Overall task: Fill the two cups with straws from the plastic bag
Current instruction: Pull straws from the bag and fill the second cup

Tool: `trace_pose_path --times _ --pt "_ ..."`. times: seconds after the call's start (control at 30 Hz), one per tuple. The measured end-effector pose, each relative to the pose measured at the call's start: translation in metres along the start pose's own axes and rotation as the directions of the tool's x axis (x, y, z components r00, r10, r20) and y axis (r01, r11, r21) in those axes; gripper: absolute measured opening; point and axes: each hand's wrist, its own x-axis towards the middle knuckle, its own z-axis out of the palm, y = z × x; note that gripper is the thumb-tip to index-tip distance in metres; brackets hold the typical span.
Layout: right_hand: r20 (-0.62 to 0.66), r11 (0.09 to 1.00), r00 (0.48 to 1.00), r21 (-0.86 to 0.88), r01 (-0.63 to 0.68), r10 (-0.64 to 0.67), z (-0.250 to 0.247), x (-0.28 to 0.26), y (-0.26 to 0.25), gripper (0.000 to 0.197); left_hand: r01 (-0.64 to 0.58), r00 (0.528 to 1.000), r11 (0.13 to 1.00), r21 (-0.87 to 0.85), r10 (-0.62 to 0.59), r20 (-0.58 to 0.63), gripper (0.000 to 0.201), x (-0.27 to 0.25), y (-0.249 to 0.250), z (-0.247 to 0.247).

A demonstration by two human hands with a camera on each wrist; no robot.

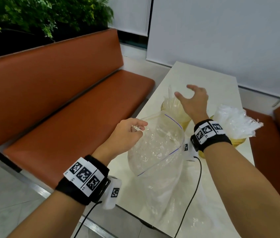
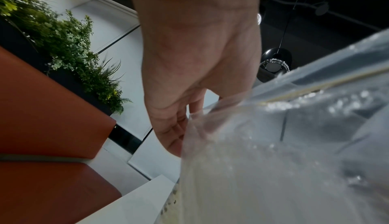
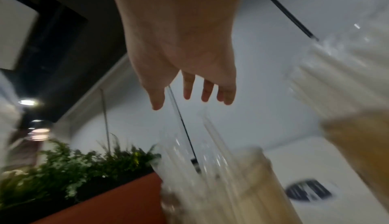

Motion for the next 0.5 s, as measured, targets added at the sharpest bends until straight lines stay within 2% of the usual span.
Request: trace_pose_path --times 0.03,0.1,0.13,0.17,0.2,0.23,0.27,0.3,0.33,0.37,0.4,0.5 --pt "-0.064 0.996 0.995 0.028 0.08 -0.078 -0.01 -0.004 -0.013 0.045 0.003 1.0 1.0 -0.01 -0.003 -0.002 0.041 0.0 0.001 0.0" --pt "-0.185 0.947 0.947 0.137 0.29 -0.263 -0.033 -0.02 -0.047 0.023 -0.004 1.0 1.0 -0.011 0.004 -0.01 0.044 -0.001 0.002 0.001" --pt "-0.142 0.913 0.937 0.219 0.343 -0.318 -0.044 -0.03 -0.064 0.016 -0.009 1.0 1.0 -0.008 0.009 -0.015 0.045 -0.001 0.003 0.002" --pt "-0.012 0.902 0.938 0.271 0.336 -0.346 -0.055 -0.042 -0.079 0.021 -0.014 1.0 1.0 -0.009 0.014 -0.022 0.045 -0.001 0.003 0.003" --pt "0.188 0.916 0.918 0.279 0.29 -0.348 -0.063 -0.054 -0.092 0.03 -0.017 0.999 1.0 -0.014 0.017 -0.029 0.045 -0.002 0.003 0.004" --pt "0.401 0.946 0.859 0.196 0.258 -0.318 -0.068 -0.066 -0.101 0.036 -0.021 0.999 1.0 -0.019 0.02 -0.036 0.045 -0.003 0.004 0.005" --pt "0.581 0.953 0.773 0.016 0.302 -0.254 -0.07 -0.076 -0.106 0.042 -0.025 0.999 0.999 -0.021 0.024 -0.045 0.045 -0.004 0.004 0.006" --pt "0.702 0.895 0.691 -0.18 0.408 -0.174 -0.068 -0.084 -0.106 0.047 -0.031 0.998 0.999 -0.019 0.03 -0.056 0.045 -0.005 0.005 0.007" --pt "0.767 0.782 0.634 -0.336 0.525 -0.096 -0.064 -0.095 -0.106 0.054 -0.036 0.997 0.999 -0.016 0.035 -0.067 0.045 -0.006 0.005 0.008" --pt "0.796 0.681 0.604 -0.419 0.6 -0.042 -0.059 -0.106 -0.104 0.059 -0.041 0.996 0.999 -0.015 0.039 -0.079 0.046 -0.008 0.006 0.009" --pt "0.802 0.65 0.597 -0.454 0.61 0.0 -0.053 -0.117 -0.101 0.062 -0.044 0.995 0.999 -0.017 0.042 -0.087 0.046 -0.009 0.006 0.009" --pt "0.761 0.672 0.648 -0.474 0.57 -0.013 -0.038 -0.142 -0.091 0.057 -0.053 0.993 0.998 -0.024 0.051 -0.103 0.05 -0.012 0.005 0.012"
